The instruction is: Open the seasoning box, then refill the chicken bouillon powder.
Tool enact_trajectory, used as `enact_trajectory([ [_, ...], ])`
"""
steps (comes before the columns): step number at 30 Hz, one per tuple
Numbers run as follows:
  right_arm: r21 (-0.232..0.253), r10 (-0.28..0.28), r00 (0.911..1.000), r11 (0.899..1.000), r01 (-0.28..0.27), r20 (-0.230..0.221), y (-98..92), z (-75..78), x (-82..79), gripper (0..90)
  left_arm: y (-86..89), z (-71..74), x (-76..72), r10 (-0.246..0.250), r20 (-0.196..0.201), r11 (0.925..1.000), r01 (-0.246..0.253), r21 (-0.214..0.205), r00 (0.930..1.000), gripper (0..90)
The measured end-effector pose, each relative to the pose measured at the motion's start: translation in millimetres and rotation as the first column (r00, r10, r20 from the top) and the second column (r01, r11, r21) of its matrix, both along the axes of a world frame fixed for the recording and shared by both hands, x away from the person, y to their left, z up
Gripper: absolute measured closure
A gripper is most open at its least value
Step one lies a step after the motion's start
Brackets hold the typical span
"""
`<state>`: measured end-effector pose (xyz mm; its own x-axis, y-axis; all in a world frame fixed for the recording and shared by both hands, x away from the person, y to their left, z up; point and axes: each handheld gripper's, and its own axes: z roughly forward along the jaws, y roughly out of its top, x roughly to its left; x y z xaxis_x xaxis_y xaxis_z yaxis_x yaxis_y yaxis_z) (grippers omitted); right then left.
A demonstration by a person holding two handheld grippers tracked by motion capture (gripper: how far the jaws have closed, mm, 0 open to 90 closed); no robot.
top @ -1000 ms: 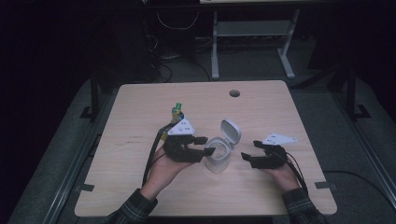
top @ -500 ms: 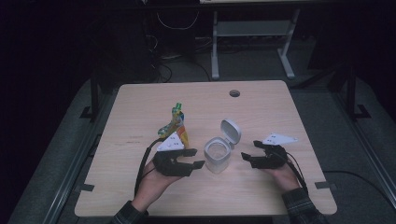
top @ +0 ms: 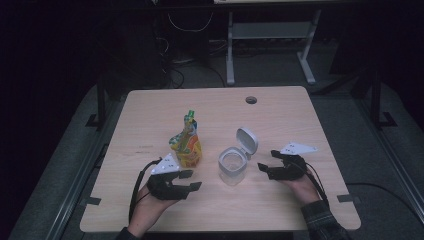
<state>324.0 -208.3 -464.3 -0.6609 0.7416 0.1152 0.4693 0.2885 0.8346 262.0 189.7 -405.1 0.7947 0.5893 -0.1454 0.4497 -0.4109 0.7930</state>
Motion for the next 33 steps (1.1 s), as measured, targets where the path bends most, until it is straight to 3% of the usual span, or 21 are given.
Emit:
enact_trajectory([
  [7, 0.003, -0.002, 1.0000, 1.000, 0.002, 0.003, -0.3, -0.2, 1.1, 24.1, 24.6, 2.7, 6.9, 0.087, 0.030, 0.9962, -0.087, -0.010, 0.9957, 44.0],
  [15, 0.001, -0.003, 1.0000, 1.000, 0.003, 0.001, 0.0, -0.1, 0.6, 24.1, 42.2, 10.5, 18.4, 0.147, 0.068, 0.9889, -0.145, -0.032, 0.9868, 36.5],
  [20, -0.005, -0.003, 1.0000, 1.000, 0.003, 0.000, 0.6, -0.6, 0.8, 24.2, 41.7, 14.0, 28.5, 0.160, 0.082, 0.9868, -0.157, -0.039, 0.9837, 26.6],
  [33, -0.011, -0.003, 1.0000, 1.000, 0.003, -0.001, 0.4, -1.6, 1.3, 24.1, 23.2, 22.4, 59.7, 0.189, 0.128, 0.9815, -0.183, -0.056, 0.9736, 21.6],
])
